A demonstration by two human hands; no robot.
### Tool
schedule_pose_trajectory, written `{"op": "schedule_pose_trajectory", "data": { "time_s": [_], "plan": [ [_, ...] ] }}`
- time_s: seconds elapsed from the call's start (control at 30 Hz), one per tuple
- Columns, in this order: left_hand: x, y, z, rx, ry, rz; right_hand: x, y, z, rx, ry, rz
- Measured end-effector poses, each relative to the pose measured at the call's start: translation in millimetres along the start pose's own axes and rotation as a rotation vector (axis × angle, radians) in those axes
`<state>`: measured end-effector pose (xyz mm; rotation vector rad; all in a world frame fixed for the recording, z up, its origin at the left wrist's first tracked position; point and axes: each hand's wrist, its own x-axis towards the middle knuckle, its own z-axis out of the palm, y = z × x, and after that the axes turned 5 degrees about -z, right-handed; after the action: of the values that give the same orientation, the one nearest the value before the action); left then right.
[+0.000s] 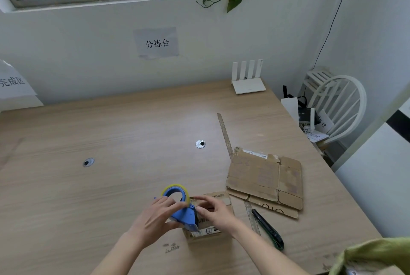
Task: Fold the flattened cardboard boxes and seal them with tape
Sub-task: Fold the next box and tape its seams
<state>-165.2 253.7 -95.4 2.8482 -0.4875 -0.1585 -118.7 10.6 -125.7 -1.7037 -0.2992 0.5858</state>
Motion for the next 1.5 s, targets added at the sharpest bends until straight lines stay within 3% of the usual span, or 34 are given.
{"op": "schedule_pose_trajectory", "data": {
  "time_s": [0.77,1.07,1.27,1.5],
  "plan": [
    [9.0,4.5,-6.2,0.284,0.123,0.254,14.4,-12.9,-1.8,0.069,0.022,0.226],
    [10.8,6.5,-7.5,0.283,0.137,0.263,11.0,-20.2,-2.3,0.065,0.007,0.240],
    [10.2,6.1,-7.5,0.290,0.129,0.263,14.7,-13.6,-1.8,-0.048,0.100,0.265],
    [6.4,-2.3,-9.4,0.274,0.130,0.227,15.0,-10.0,-6.8,-0.015,0.112,0.270]
  ]
}}
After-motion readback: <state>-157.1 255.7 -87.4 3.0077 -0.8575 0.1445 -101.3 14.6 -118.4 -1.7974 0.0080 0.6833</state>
